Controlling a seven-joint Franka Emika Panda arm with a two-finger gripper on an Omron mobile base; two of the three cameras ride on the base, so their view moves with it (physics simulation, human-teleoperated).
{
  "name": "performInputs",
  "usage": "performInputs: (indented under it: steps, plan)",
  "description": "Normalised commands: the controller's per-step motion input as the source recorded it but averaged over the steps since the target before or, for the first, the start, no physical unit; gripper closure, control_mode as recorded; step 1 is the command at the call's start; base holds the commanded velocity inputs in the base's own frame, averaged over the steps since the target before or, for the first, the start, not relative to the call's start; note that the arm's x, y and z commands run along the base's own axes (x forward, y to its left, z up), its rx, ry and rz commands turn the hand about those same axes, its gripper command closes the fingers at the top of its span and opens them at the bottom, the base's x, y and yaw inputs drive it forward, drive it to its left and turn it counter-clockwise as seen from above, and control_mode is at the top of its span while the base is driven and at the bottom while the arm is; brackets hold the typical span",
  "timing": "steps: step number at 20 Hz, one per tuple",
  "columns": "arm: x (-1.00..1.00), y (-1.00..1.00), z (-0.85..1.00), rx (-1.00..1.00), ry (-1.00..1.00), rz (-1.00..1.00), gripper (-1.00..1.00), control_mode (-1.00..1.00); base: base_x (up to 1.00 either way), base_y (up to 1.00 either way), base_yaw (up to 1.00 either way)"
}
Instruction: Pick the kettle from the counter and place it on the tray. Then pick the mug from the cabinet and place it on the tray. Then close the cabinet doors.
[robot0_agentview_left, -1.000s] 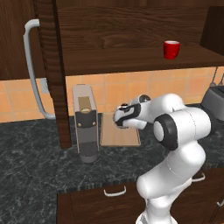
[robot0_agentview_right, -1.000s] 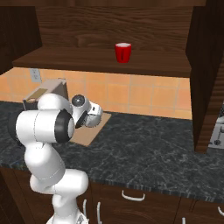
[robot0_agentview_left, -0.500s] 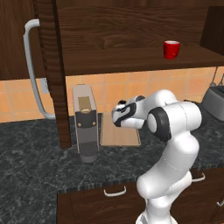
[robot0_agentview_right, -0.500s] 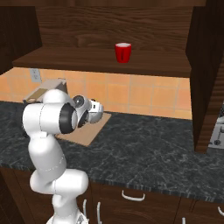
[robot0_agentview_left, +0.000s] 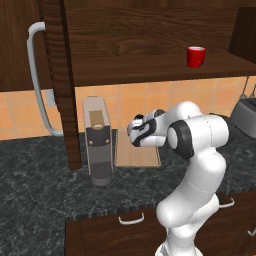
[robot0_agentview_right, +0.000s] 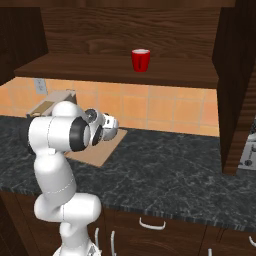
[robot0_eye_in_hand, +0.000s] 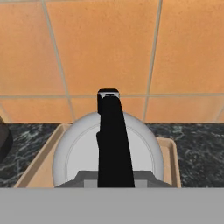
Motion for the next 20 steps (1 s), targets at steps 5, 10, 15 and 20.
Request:
performInputs:
  steps: [5,10,15,20]
  plan:
    - [0.05,0.0,0.01,0.0,0.0,0.02,1.0,-1.0,0.0,0.0,0.0]
    - [0.0,0.0,0.01,0.0,0.0,0.02,1.0,-1.0,0.0,0.0,0.0]
    - [0.0,-0.03,0.02,0.0,0.0,0.01,1.0,-1.0,0.0,0.0,0.0]
    - [-0.01,-0.01,0.17,0.0,0.0,0.01,1.0,-1.0,0.0,0.0,0.0]
